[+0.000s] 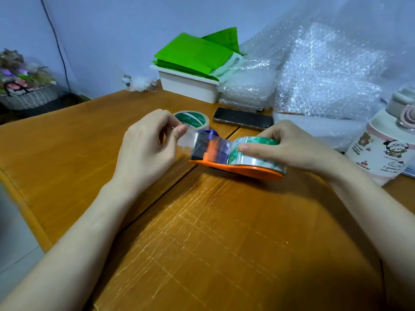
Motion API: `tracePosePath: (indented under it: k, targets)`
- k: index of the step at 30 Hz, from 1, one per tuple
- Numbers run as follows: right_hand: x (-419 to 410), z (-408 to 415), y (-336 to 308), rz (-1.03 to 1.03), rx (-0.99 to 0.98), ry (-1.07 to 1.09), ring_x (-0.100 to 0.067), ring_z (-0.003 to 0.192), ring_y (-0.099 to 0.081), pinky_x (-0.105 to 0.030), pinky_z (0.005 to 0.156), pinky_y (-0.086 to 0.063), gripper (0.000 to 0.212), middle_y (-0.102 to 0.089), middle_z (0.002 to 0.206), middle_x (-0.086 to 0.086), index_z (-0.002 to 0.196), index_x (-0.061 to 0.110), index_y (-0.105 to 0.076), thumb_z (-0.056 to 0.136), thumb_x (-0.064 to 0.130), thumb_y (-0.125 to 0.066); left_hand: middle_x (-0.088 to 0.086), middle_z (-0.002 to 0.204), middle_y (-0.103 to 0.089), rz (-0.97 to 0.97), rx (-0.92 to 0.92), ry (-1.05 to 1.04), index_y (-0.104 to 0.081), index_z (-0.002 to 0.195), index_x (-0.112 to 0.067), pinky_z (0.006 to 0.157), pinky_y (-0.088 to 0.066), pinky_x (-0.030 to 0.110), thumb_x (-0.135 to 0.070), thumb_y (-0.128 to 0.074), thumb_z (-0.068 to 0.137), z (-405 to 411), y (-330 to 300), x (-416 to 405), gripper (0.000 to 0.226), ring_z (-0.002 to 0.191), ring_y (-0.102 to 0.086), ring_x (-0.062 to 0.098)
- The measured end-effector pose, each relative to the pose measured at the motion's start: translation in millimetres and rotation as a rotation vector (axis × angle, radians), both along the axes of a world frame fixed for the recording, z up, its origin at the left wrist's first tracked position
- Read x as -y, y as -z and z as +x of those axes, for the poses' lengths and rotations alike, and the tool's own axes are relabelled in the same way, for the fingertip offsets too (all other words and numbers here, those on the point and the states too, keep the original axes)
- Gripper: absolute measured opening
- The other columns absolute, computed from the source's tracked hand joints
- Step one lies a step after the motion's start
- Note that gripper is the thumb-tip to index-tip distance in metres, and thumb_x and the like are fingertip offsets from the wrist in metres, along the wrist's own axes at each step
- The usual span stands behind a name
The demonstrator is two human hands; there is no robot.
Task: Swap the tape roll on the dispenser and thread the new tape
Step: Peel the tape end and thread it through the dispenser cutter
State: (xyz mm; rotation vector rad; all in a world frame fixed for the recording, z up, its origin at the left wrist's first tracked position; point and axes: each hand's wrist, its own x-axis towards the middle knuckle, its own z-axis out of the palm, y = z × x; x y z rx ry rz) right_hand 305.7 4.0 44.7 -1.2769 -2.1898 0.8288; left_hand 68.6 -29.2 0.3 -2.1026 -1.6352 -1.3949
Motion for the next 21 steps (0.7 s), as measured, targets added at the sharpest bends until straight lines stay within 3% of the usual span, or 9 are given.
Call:
tracePosePath:
  k: [3, 6, 9, 11, 13, 15, 18, 21]
  targets:
    - [1, 0, 0, 0.004, 0.017, 0.031, -0.023, 0.057, -0.063, -0.028, 0.056, -0.042, 0.059, -0.073, 0.070, -0.012, 0.070, 0.013, -0.074, 0.054, 0.068, -0.060, -0.002, 0.080, -0.057, 0.050, -0.050, -0.016, -0.059, 0.085, -0.009, 0.058, -0.036, 0.021, -0.021, -0.054, 0.091, -3, -4, -1, 0.015, 0.072, -0.048, 0.011]
    - [0, 0, 0, 0.019, 0.029, 0.048, -0.020, 0.056, -0.056, -0.029, 0.055, -0.038, 0.071, -0.070, 0.072, -0.021, 0.075, 0.006, -0.072, 0.053, 0.072, -0.058, -0.002, 0.076, -0.053, 0.124, 0.015, -0.079, -0.057, 0.082, -0.008, 0.059, -0.029, 0.019, -0.017, -0.055, 0.092, -12, -9, -2, 0.014, 0.068, -0.039, 0.006]
    - [0, 0, 2, 0.033, 0.035, 0.031, -0.025, 0.054, -0.054, -0.027, 0.052, -0.037, 0.078, -0.067, 0.068, -0.023, 0.080, 0.001, -0.070, 0.060, 0.076, -0.059, -0.001, 0.075, -0.056, 0.068, 0.079, -0.062, -0.059, 0.081, -0.007, 0.058, -0.032, 0.013, -0.017, -0.056, 0.092, -15, -8, -5, 0.015, 0.066, -0.041, 0.007]
    - [-2, 2, 3, 0.043, 0.047, 0.007, -0.034, 0.059, -0.058, -0.028, 0.054, -0.039, 0.080, -0.067, 0.075, -0.026, 0.085, 0.003, -0.070, 0.061, 0.078, -0.054, 0.000, 0.074, -0.058, 0.018, 0.090, -0.034, -0.061, 0.082, -0.008, 0.058, -0.033, 0.015, -0.018, -0.057, 0.093, -15, -4, -7, 0.015, 0.067, -0.046, 0.011]
    - [-1, 5, 3, 0.036, 0.068, -0.008, -0.038, 0.069, -0.062, -0.025, 0.054, -0.041, 0.072, -0.068, 0.082, -0.027, 0.088, 0.012, -0.072, 0.064, 0.077, -0.050, 0.000, 0.074, -0.059, -0.025, 0.082, -0.006, -0.062, 0.083, -0.010, 0.058, -0.037, 0.022, -0.020, -0.057, 0.093, -15, 0, -7, 0.015, 0.067, -0.050, 0.015]
    - [-2, 8, 0, -0.021, 0.048, -0.021, -0.032, 0.068, -0.065, -0.017, 0.052, -0.042, 0.057, -0.070, 0.079, -0.020, 0.084, 0.020, -0.073, 0.067, 0.070, -0.054, -0.001, 0.074, -0.060, -0.056, 0.076, 0.019, -0.062, 0.083, -0.013, 0.058, -0.039, 0.026, -0.021, -0.057, 0.093, -14, 4, -7, 0.014, 0.068, -0.052, 0.013]
    - [-3, 11, -4, -0.132, 0.016, -0.035, -0.009, 0.061, -0.061, -0.010, 0.050, -0.039, 0.036, -0.071, 0.066, 0.002, 0.076, 0.020, -0.074, 0.066, 0.053, -0.064, -0.002, 0.076, -0.061, -0.110, 0.108, 0.036, -0.062, 0.086, -0.015, 0.057, -0.038, 0.021, -0.025, -0.055, 0.094, -14, 6, -7, 0.015, 0.073, -0.054, 0.009]
    - [-4, 15, -5, -0.191, 0.030, -0.117, -0.006, 0.065, -0.064, -0.011, 0.054, -0.042, 0.033, -0.075, 0.078, 0.003, 0.087, 0.022, -0.075, 0.070, 0.045, -0.059, -0.002, 0.079, -0.061, -0.139, 0.160, 0.054, -0.063, 0.087, -0.016, 0.057, -0.037, 0.016, -0.029, -0.054, 0.094, -14, 5, -7, 0.017, 0.077, -0.054, 0.010]
